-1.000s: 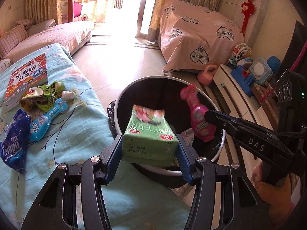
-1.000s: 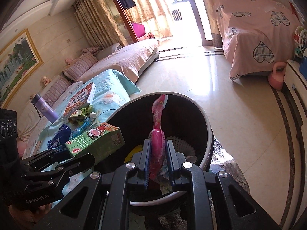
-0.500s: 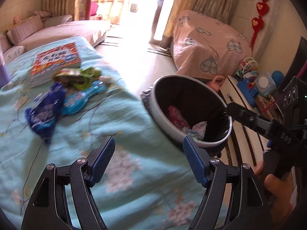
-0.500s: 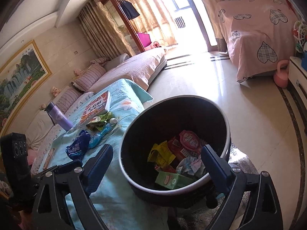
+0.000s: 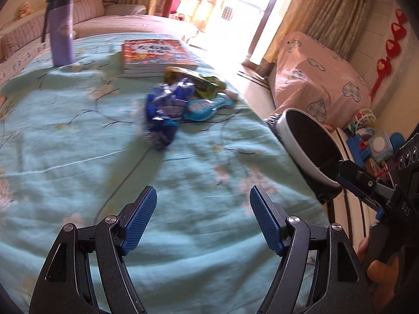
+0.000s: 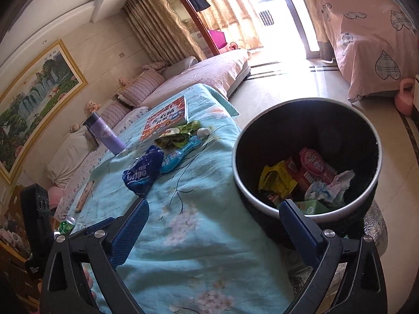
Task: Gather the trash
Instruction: 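Move left tool to the blue Cuppo wrapper while right tool moves to blue candy tube, then close left tool on the blue Cuppo wrapper while right tool grips the blue candy tube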
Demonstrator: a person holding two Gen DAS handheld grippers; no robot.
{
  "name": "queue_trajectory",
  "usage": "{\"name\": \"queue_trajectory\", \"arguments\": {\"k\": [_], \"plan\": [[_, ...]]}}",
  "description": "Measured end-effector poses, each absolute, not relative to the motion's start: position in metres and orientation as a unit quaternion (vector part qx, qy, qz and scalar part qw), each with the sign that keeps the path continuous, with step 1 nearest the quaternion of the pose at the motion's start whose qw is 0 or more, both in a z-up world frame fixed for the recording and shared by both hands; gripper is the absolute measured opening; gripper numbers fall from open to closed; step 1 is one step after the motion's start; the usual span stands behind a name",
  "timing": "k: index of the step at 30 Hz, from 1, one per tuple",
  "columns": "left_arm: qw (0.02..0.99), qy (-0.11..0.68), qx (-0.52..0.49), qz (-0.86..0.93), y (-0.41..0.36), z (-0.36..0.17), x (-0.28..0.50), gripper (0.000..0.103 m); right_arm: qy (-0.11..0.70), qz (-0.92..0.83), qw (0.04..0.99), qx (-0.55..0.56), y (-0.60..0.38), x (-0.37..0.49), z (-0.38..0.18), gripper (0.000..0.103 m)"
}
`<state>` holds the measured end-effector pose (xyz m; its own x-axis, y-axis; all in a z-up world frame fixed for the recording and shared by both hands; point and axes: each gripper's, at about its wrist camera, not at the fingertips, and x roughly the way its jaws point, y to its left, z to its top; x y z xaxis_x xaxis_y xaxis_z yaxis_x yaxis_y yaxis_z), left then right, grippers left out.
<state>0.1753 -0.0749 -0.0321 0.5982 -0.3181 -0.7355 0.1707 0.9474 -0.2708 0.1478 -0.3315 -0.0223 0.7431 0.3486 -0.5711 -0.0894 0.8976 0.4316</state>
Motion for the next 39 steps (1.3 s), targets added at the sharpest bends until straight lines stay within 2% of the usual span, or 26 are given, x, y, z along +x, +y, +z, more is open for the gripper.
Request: {"name": "queue_trajectory", "arguments": {"k": [13, 27, 28, 29, 30, 31, 35, 37, 39], "plan": [[0.894, 0.424, -0.108, -0.101, -0.023, -0.036, 0.187, 0.076, 0.36, 0.142, 0.907, 0.166, -0.269, 0.166, -0.03, 0.101], [0.895, 0.425, -0.051, -0.126, -0.055, -0.041, 0.267, 0.075, 0.364, 0.115, 0.899, 0.216, -0.272, 0.208, -0.038, 0.1], [0.896, 0.424, -0.043, -0.126, -0.058, -0.043, 0.271, 0.072, 0.364, 0.115, 0.899, 0.216, -0.271, 0.211, -0.038, 0.1], [0.897, 0.421, -0.033, -0.131, -0.061, -0.044, 0.274, 0.062, 0.365, 0.115, 0.898, 0.216, -0.27, 0.214, -0.038, 0.1], [0.894, 0.425, -0.027, -0.139, -0.063, -0.047, 0.277, 0.033, 0.365, 0.117, 0.898, 0.215, -0.268, 0.217, -0.038, 0.1], [0.888, 0.436, -0.024, -0.145, -0.064, -0.05, 0.279, 0.024, 0.365, 0.118, 0.899, 0.213, -0.266, 0.22, -0.037, 0.1], [0.89, 0.428, -0.037, -0.149, -0.049, -0.049, 0.272, 0.02, 0.371, 0.124, 0.899, 0.197, -0.254, 0.235, -0.04, 0.091], [0.891, 0.428, -0.05, -0.145, -0.038, -0.048, 0.265, 0.018, 0.381, 0.127, 0.896, 0.191, -0.246, 0.246, -0.045, 0.078], [0.89, 0.429, -0.071, -0.137, -0.023, -0.047, 0.256, 0.018, 0.395, 0.13, 0.89, 0.187, -0.239, 0.258, -0.052, 0.073]]}}
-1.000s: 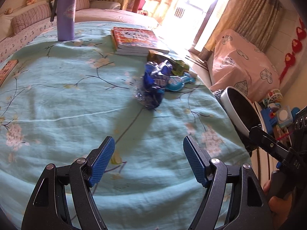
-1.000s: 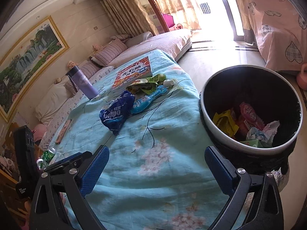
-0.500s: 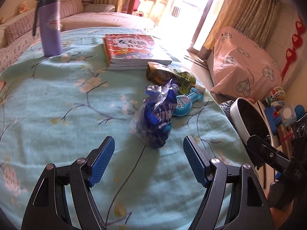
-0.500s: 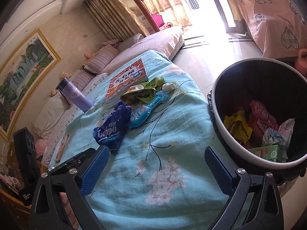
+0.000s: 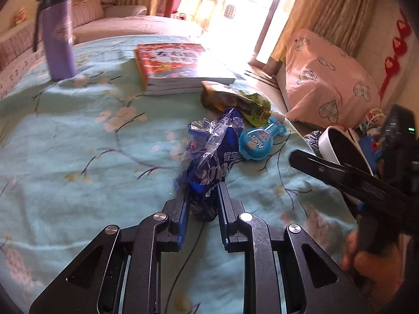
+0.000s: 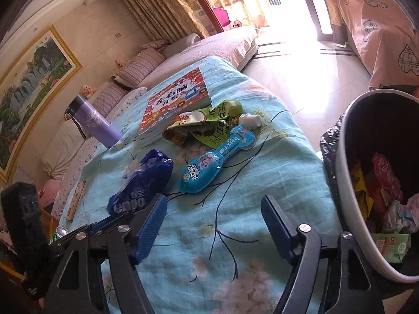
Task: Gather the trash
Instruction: 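Close left tool on the blue Cuppo wrapper while right tool grips the blue candy tube, then carry the Cuppo wrapper in left tool and blue tube in right tool over the bin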
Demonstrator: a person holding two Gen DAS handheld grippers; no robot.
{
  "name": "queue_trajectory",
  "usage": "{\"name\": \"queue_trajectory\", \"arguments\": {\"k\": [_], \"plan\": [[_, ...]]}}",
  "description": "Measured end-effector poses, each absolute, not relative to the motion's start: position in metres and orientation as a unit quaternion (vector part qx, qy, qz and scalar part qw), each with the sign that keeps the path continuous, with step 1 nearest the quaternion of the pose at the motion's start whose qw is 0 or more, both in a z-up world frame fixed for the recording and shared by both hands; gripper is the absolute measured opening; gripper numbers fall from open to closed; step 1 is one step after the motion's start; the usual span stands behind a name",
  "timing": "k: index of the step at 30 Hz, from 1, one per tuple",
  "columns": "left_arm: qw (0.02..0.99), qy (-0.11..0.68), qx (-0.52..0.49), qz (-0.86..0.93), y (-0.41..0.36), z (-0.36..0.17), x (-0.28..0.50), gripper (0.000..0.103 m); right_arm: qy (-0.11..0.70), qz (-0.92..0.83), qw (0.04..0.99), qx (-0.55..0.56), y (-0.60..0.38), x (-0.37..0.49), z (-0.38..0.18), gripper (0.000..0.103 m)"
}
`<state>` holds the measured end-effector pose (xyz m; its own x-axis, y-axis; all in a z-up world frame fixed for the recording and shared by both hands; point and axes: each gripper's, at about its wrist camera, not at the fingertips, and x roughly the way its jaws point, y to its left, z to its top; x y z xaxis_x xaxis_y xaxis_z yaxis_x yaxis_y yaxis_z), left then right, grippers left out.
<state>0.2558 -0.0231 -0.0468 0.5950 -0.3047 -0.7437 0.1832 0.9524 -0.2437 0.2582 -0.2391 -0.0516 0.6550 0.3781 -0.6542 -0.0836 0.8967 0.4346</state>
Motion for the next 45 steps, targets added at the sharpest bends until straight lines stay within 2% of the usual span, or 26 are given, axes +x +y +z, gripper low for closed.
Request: {"name": "queue_trajectory", "arguments": {"k": [3, 10, 11, 12, 13, 16, 18, 32, 45], "plan": [[0.889, 0.429, -0.103, -0.125, -0.002, -0.047, 0.242, 0.018, 0.409, 0.13, 0.884, 0.186, -0.229, 0.277, -0.061, 0.069], [0.884, 0.431, -0.142, -0.111, 0.018, -0.053, 0.218, 0.018, 0.412, 0.113, 0.892, 0.146, -0.204, 0.311, -0.064, 0.068], [0.883, 0.433, -0.145, -0.112, 0.018, -0.054, 0.216, 0.018, 0.412, 0.107, 0.895, 0.133, -0.2, 0.313, -0.064, 0.064], [0.883, 0.433, -0.146, -0.112, 0.019, -0.054, 0.215, 0.018, 0.413, 0.101, 0.897, 0.122, -0.198, 0.313, -0.064, 0.048], [0.883, 0.432, -0.146, -0.112, 0.019, -0.054, 0.213, 0.018, 0.412, 0.1, 0.897, 0.12, -0.197, 0.313, -0.065, 0.04], [0.884, 0.431, -0.144, -0.113, 0.018, -0.052, 0.209, 0.018, 0.405, 0.116, 0.896, 0.143, -0.205, 0.304, -0.062, 0.025], [0.883, 0.431, -0.145, -0.116, 0.016, -0.051, 0.207, 0.018, 0.396, 0.127, 0.895, 0.158, -0.213, 0.291, -0.057, 0.019], [0.883, 0.425, -0.127, -0.156, -0.027, -0.038, 0.183, 0.018, 0.364, 0.146, 0.903, 0.176, -0.254, 0.196, -0.033, 0.017], [0.882, 0.425, -0.09, -0.182, -0.072, -0.028, 0.163, 0.018, 0.338, 0.127, 0.913, 0.189, -0.29, 0.147, -0.025, 0.017]]}}
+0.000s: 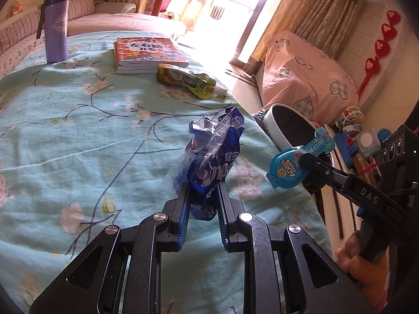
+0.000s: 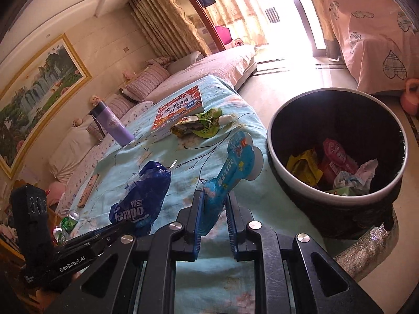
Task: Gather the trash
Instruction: 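Carry the Cuppo wrapper in left tool and blue tube in right tool over the bin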
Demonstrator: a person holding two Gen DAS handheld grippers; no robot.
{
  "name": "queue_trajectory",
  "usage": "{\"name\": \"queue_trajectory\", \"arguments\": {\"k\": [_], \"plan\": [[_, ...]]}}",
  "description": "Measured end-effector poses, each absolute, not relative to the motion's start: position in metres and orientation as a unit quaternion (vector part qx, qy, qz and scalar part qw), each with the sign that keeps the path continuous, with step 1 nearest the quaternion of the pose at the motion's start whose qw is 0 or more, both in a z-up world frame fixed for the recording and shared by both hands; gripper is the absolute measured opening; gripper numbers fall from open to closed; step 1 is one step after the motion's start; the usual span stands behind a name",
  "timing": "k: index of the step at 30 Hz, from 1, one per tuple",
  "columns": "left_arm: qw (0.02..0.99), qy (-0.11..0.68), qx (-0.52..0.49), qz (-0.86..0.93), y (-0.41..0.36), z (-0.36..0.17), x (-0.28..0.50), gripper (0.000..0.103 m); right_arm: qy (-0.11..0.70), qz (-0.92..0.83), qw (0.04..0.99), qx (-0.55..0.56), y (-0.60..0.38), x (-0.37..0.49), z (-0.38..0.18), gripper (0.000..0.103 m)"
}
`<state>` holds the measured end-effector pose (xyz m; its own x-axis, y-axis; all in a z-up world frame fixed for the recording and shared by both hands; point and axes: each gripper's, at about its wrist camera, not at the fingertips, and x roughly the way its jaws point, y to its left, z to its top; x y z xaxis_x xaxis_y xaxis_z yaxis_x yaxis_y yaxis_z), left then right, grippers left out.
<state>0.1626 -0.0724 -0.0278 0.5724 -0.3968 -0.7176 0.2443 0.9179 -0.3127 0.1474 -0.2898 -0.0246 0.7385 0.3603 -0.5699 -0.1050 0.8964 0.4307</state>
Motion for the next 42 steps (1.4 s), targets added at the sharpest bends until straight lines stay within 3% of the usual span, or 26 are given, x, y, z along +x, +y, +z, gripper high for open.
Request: {"name": "queue_trajectory", "arguments": {"k": [26, 42], "plan": [[0.878, 0.421, -0.025, -0.226, -0.15, -0.017, 0.15, 0.018, 0.284, 0.067, 0.93, 0.224, -0.348, 0.102, -0.022, 0.017], [0.873, 0.408, 0.018, -0.266, -0.214, 0.002, 0.176, 0.018, 0.276, 0.021, 0.936, 0.217, -0.395, 0.118, -0.014, 0.017]]}}
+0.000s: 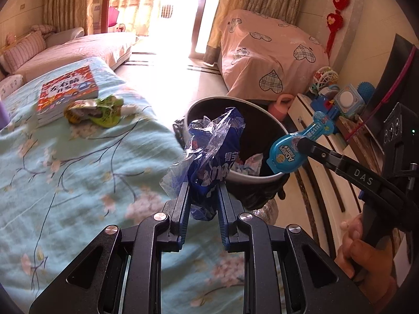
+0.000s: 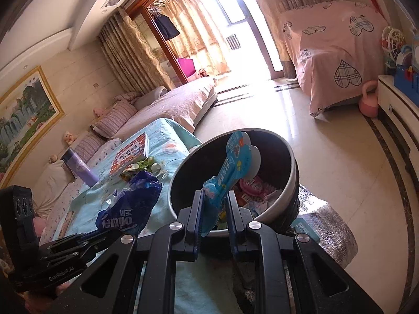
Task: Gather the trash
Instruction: 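Carry the Cuppo wrapper in left tool and blue tube in right tool over the bin, then open left tool to drop the Cuppo wrapper while right tool releases the blue tube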
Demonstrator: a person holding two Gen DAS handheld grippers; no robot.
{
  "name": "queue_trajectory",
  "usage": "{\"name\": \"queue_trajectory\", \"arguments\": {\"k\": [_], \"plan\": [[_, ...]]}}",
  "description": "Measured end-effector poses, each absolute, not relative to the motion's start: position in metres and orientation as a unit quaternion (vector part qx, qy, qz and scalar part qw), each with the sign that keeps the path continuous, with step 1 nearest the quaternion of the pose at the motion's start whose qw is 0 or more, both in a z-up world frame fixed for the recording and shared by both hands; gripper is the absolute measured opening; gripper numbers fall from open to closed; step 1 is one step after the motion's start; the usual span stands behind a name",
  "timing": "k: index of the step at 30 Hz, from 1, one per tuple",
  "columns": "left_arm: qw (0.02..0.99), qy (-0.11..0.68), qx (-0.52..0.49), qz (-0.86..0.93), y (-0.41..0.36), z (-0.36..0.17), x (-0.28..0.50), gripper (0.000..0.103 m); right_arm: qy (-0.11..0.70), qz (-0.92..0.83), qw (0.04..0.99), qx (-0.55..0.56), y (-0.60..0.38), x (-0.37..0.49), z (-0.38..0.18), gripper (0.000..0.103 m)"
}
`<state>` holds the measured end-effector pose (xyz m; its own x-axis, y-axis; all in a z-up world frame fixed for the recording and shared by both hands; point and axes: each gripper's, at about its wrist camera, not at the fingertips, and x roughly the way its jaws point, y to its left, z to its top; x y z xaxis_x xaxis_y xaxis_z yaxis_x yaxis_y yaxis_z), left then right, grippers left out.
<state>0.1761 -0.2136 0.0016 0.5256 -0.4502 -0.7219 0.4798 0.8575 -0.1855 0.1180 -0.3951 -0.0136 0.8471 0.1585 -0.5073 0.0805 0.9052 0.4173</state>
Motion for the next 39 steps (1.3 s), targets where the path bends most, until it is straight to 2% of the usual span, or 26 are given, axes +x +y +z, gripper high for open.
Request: {"name": "queue_trajectory", "arguments": {"k": [18, 39], "plan": [[0.87, 0.406, 0.057, -0.274, -0.264, 0.006, 0.21, 0.018, 0.294, 0.006, 0.937, 0.19, -0.414, 0.146, -0.016, 0.017], [0.86, 0.428, 0.072, -0.267, -0.28, -0.004, 0.233, 0.018, 0.326, -0.005, 0.931, 0.162, -0.416, 0.176, -0.022, 0.017]]}}
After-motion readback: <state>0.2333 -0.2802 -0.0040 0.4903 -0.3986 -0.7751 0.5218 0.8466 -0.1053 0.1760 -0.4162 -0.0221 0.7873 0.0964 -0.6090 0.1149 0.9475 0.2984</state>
